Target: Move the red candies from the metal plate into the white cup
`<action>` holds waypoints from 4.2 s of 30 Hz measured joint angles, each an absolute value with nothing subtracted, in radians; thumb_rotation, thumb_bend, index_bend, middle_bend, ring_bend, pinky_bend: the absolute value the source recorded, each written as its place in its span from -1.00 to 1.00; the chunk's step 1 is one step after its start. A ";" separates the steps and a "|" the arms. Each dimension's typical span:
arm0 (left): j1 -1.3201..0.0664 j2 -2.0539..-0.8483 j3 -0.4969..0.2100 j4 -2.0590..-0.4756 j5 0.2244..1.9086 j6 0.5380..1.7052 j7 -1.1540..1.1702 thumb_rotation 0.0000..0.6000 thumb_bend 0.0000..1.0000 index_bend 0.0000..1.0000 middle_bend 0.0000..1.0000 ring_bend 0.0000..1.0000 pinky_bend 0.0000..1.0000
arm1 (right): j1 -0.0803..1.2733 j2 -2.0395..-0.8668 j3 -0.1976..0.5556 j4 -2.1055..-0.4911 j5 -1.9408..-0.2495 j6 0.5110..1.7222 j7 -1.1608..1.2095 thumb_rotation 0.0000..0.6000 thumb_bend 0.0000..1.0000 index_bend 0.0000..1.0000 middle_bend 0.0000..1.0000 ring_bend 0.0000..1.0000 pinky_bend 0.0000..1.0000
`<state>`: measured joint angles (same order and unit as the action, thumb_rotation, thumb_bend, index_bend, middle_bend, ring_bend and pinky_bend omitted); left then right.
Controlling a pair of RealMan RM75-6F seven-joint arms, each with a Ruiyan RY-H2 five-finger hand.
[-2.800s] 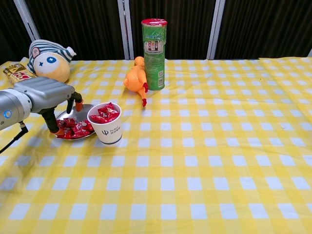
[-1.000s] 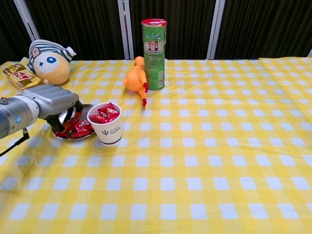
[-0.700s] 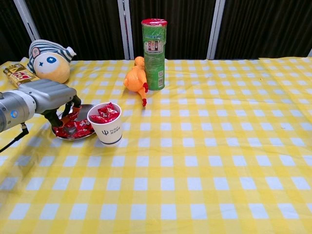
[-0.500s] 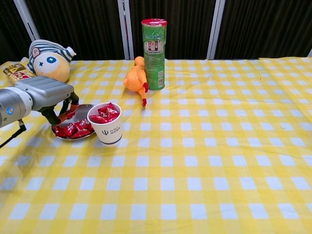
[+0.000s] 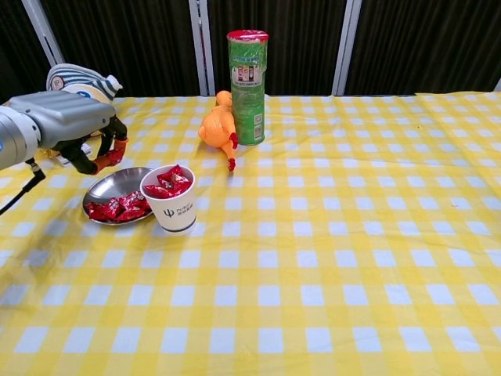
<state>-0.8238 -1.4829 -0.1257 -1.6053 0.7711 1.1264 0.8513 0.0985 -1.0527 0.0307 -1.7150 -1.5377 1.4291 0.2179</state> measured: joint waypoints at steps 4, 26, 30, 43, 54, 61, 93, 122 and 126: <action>-0.829 -1.462 -0.138 -1.668 0.804 1.145 0.847 1.00 0.08 -0.10 0.01 0.68 0.82 | 0.098 -1.053 0.030 -1.715 -1.539 1.430 0.216 1.00 -0.23 -1.00 -1.00 -1.00 -1.00; -0.870 -1.515 -0.107 -1.790 0.826 1.163 0.912 1.00 -0.28 -0.23 -0.13 0.68 0.82 | 0.097 -1.050 0.031 -1.712 -1.545 1.436 0.229 1.00 -0.23 -1.00 -1.00 -1.00 -1.00; -0.868 -1.505 -0.120 -1.802 0.836 1.170 0.886 1.00 -0.29 -0.28 -0.18 0.68 0.82 | 0.097 -1.050 0.030 -1.711 -1.545 1.435 0.227 1.00 -0.23 -1.00 -1.00 -1.00 -1.00; -0.836 -1.398 -0.141 -1.838 0.855 1.193 0.815 1.00 -0.42 -0.31 -0.22 0.68 0.82 | 0.097 -1.051 0.030 -1.712 -1.544 1.434 0.222 1.00 -0.23 -1.00 -1.00 -1.00 -1.00; -0.799 -1.396 -0.067 -1.739 0.820 1.155 0.805 1.00 -0.47 -0.26 -0.16 0.68 0.82 | 0.097 -1.051 0.028 -1.714 -1.542 1.431 0.219 1.00 -0.23 -1.00 -1.00 -1.00 -1.00; -0.796 -1.458 -0.057 -1.632 0.769 1.136 0.822 1.00 -0.46 -0.24 -0.14 0.68 0.82 | 0.097 -1.050 0.027 -1.715 -1.543 1.431 0.220 1.00 -0.23 -1.00 -1.00 -1.00 -1.00; -0.839 -1.650 -0.084 -1.376 0.681 1.040 0.863 1.00 -0.30 -0.17 -0.06 0.69 0.82 | 0.098 -1.044 0.027 -1.720 -1.539 1.423 0.229 1.00 -0.23 -1.00 -1.00 -1.00 -1.00; -0.801 -1.456 -0.116 -1.690 0.850 1.162 0.816 1.00 -0.09 -0.03 0.10 0.70 0.84 | 0.099 -1.045 0.023 -1.724 -1.547 1.423 0.229 1.00 -0.23 -1.00 -1.00 -1.00 -1.00; -0.800 -1.416 -0.123 -1.784 0.896 1.179 0.814 1.00 -0.09 -0.03 0.10 0.70 0.84 | 0.098 -1.046 0.022 -1.726 -1.546 1.422 0.226 1.00 -0.23 -1.00 -1.00 -1.00 -1.00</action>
